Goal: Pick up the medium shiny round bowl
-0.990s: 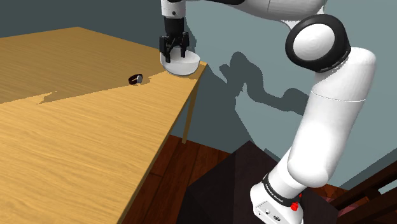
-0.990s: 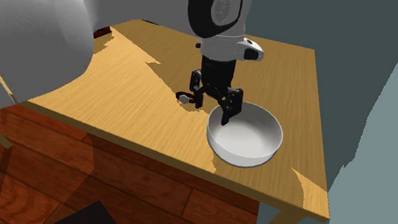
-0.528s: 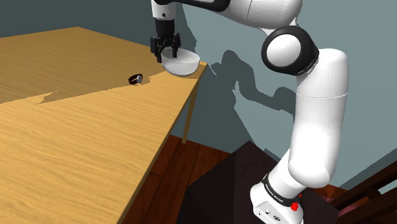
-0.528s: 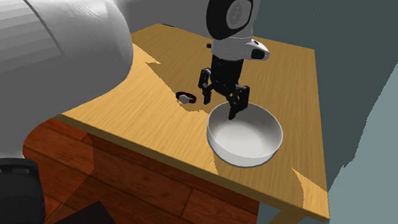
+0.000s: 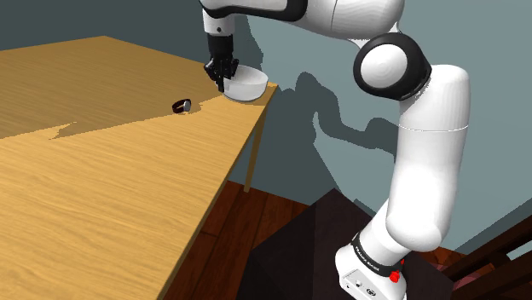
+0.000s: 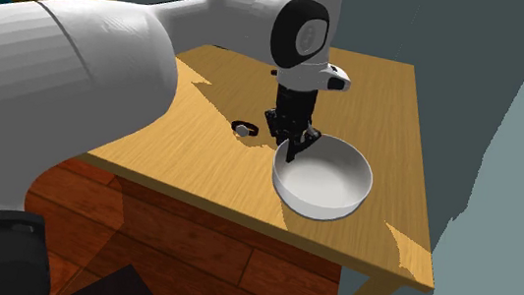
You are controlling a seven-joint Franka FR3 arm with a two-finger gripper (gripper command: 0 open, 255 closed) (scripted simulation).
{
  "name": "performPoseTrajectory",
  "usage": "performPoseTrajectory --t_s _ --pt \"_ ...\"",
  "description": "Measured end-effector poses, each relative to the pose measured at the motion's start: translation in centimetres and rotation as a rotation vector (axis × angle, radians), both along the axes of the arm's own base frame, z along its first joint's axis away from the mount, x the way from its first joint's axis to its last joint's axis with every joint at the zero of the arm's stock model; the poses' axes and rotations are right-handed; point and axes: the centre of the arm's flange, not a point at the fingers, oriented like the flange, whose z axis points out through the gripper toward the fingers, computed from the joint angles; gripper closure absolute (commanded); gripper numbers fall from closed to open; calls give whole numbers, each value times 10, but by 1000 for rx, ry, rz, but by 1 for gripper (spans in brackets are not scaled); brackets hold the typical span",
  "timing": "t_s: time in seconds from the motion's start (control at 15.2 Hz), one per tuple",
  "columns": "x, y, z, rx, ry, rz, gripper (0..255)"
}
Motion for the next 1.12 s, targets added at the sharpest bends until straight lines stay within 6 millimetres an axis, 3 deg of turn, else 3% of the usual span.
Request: performPoseTrajectory --t_s 0.53,1.12 --pt "0 0 2 0 0 0 255" --pt "1 0 47 0 0 0 255"
